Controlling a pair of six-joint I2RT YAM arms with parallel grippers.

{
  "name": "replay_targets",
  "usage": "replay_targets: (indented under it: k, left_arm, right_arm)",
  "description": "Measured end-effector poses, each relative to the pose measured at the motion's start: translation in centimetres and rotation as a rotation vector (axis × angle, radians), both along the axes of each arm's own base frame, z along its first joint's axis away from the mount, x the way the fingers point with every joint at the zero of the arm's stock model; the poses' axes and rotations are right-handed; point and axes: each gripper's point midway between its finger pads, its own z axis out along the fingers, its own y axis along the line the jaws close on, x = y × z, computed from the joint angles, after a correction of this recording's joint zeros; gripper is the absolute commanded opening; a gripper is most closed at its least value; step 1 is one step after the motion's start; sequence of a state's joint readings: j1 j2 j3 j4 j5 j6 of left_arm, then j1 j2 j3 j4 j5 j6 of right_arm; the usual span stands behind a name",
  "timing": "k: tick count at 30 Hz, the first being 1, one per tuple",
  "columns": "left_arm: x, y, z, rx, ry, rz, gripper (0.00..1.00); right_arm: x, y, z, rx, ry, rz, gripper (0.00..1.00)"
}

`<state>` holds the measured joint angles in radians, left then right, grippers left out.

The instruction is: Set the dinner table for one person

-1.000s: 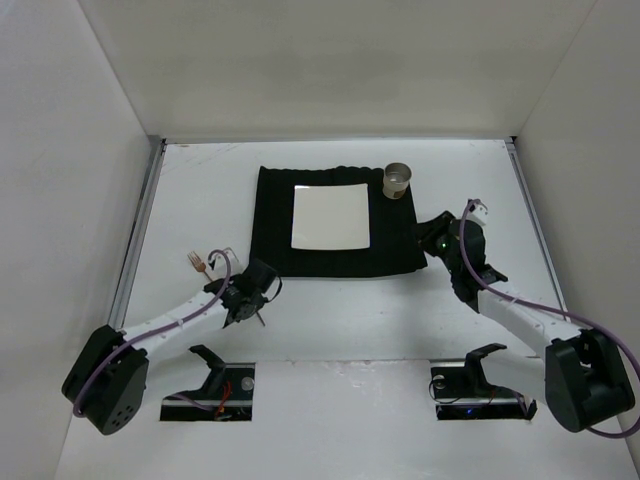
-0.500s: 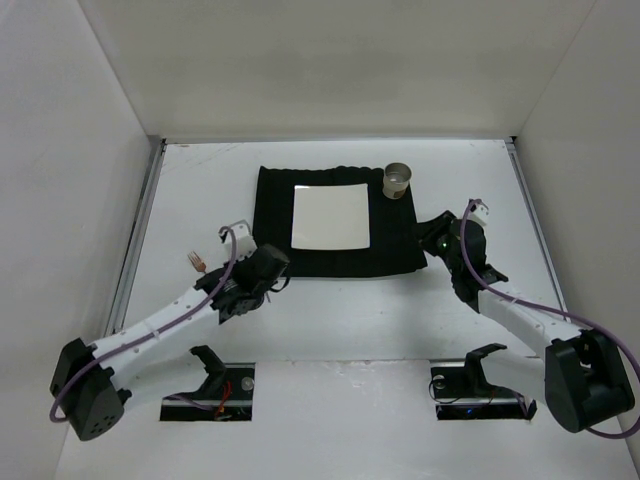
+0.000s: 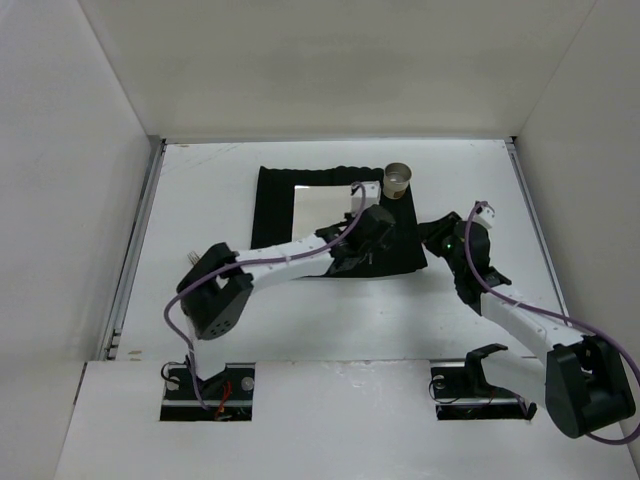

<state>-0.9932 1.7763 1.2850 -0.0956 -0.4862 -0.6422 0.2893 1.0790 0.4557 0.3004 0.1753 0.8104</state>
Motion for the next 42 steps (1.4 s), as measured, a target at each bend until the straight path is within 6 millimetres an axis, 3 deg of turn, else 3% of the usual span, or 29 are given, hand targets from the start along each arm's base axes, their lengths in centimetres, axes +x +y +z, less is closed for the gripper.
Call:
replay_targets:
  k: [4, 7, 14, 20, 24, 31, 36, 42]
  left_arm:
    - [2.2, -5.4, 0.0, -0.08, -0.008, -0.062, 0.01]
    - [3.7, -7.2, -1.1, -0.112, 0.004, -0.073, 0.01]
    - [4.8, -6.5, -4.0, -0.109, 0.052, -0.025, 0.01]
    - [3.7, -5.9, -5.7, -0.109, 0.07, 0.007, 0.01]
    - [3.7, -5.9, -5.8, -0.135, 0.078, 0.023, 0.02]
    - [5.9, -5.8, -5.6, -0.17, 0.074, 0.057, 0.02]
    - [6.8, -5.5, -6.7, -0.163, 0.088, 0.07, 0.02]
    - [7.0, -6.5, -7.9, -0.163, 0.114, 0.048, 0.02]
  right_arm:
    - [0.0, -0.1, 0.0, 0.002, 0.001, -0.003, 0.3]
    - [0.0, -0.2, 0.1, 0.004, -0.001, -0.007, 0.3]
    - [-0.2, -0.6, 0.4, 0.01, -0.016, -0.018, 0.31]
    - [-0.1, -0.7, 0.4, 0.013, -0.014, -0.022, 0.31]
    - [-0.1, -0.7, 0.3, 0.013, -0.01, -0.023, 0.31]
    - [-0.1, -0.8, 0.1, 0.012, -0.006, -0.023, 0.31]
    - [0.0, -0.7, -0.4, 0.008, 0.008, -0.022, 0.32]
    - [0.0, -0.6, -0.6, 0.012, 0.013, -0.018, 0.32]
